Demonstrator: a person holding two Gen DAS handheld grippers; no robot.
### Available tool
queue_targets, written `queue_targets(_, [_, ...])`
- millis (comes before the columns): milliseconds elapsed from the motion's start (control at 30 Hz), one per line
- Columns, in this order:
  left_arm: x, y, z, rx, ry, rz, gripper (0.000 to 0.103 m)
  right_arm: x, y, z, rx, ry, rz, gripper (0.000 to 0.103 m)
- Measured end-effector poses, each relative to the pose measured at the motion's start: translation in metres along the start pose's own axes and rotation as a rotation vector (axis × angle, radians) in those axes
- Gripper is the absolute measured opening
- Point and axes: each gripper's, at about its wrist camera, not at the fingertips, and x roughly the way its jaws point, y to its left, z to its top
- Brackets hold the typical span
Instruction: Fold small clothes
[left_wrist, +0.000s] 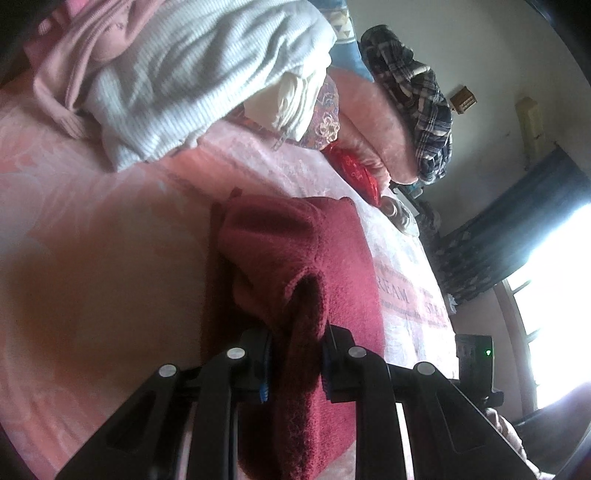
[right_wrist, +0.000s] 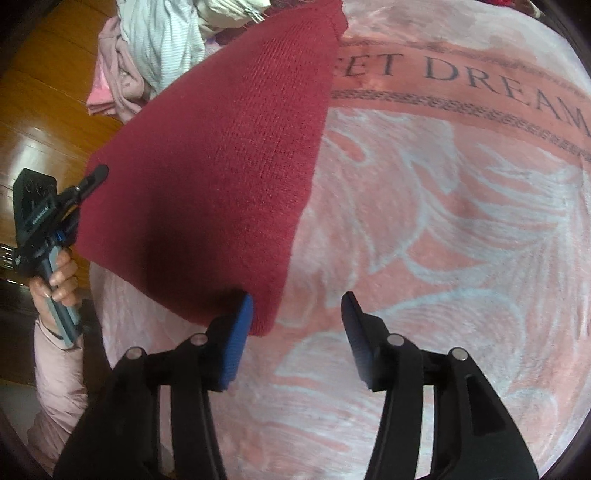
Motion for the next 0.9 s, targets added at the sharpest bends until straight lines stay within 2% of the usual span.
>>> queue_targets(100, [0.000, 0.009, -0.004, -0.010, 0.003, 0.007, 0.020, 0.007, 0.010, 0.003, 0.004, 0.007, 0.014, 0.053])
queue_targets(267, [0.012, 0.025, -0.013, -0.009, 0.039, 0.069, 0.020, 0.016, 0.017, 0.008, 0.008, 0.025, 0.024, 0.054])
queue_targets(367, [0.008, 0.037, -0.014, -0.043, 0.034, 0.070, 0.020, 0.021, 0.021, 0.005, 0.003, 0.038, 0.047, 0.054])
queue_targets(467, [0.004, 0.038, -0.013, -0.034, 0.021, 0.080, 0.020, 0.033, 0.030, 0.008, -0.005, 0.058, 0.069, 0.053])
queue_targets(500, [0.004, 0.037, -0.012, -0.022, 0.020, 0.087, 0.020, 0.035, 0.028, 0.010, -0.008, 0.065, 0.075, 0.050])
queue_targets(533, [0.007, 0.037, -0.012, -0.013, 0.021, 0.100, 0.020, 0.039, 0.029, 0.011, -0.006, 0.071, 0.090, 0.039])
queue_targets(633, [0.014, 0.037, -0.011, 0.016, 0.021, 0.141, 0.020, 0.041, 0.030, 0.007, -0.006, 0.065, 0.107, 0.025])
queue_targets(700, [0.014, 0.037, -0.009, -0.006, 0.017, 0.128, 0.020, 0.034, 0.036, 0.005, -0.036, 0.050, 0.098, 0.021])
queue_targets(767, [0.013, 0.032, -0.006, 0.023, 0.012, 0.132, 0.020, 0.025, 0.041, 0.002, -0.052, 0.034, 0.081, 0.020])
queue_targets(900, [0.028, 0.036, -0.009, 0.068, 0.047, 0.180, 0.022, 0.035, 0.038, -0.006, -0.063, 0.047, 0.030, 0.019])
